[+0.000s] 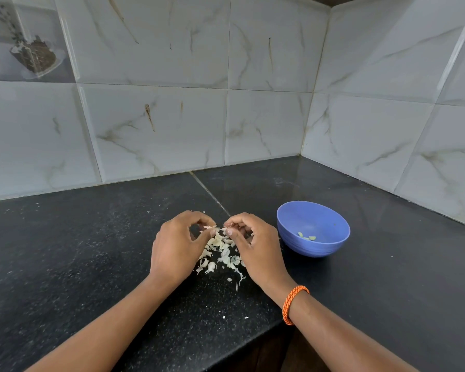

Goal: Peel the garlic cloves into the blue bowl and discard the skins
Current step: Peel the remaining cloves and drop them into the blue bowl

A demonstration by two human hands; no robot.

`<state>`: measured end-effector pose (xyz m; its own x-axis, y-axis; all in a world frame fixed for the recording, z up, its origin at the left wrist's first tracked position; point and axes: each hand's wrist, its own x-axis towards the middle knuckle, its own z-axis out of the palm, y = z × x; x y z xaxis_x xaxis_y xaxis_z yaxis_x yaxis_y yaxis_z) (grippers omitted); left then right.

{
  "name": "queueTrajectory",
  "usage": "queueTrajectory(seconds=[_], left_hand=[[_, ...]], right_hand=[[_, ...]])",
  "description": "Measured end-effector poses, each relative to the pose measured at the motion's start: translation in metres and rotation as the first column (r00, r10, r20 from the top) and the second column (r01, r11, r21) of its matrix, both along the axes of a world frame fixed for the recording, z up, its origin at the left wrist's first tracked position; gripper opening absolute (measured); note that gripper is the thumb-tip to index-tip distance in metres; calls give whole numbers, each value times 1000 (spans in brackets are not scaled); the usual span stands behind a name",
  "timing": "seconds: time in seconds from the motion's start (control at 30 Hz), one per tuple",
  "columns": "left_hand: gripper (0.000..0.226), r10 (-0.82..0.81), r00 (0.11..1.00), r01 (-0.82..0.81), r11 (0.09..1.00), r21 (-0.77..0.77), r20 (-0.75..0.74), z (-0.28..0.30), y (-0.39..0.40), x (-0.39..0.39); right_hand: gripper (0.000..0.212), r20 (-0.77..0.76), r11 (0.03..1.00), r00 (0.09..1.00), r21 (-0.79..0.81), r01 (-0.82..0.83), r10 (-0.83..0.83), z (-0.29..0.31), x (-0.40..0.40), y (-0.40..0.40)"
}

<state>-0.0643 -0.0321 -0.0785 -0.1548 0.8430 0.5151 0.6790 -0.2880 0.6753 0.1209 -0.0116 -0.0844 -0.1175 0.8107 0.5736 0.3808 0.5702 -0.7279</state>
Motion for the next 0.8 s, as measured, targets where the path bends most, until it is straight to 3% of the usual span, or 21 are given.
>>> queueTrajectory(seconds=[0.13, 0.47, 0.8], left_hand=[[23, 3, 1000, -4, 1000, -26, -7, -1, -1, -1], [3, -178, 983, 179, 983, -47, 38, -8, 3, 3], [11, -54, 999, 54, 998, -14, -7, -6, 4, 3]], right_hand=[[16, -32, 998, 999, -54, -10, 8, 2, 1, -1], [21, -69, 997, 996, -63, -52, 48, 3, 1, -2], [18, -87, 996, 995, -74, -50, 43, 3, 0, -3]])
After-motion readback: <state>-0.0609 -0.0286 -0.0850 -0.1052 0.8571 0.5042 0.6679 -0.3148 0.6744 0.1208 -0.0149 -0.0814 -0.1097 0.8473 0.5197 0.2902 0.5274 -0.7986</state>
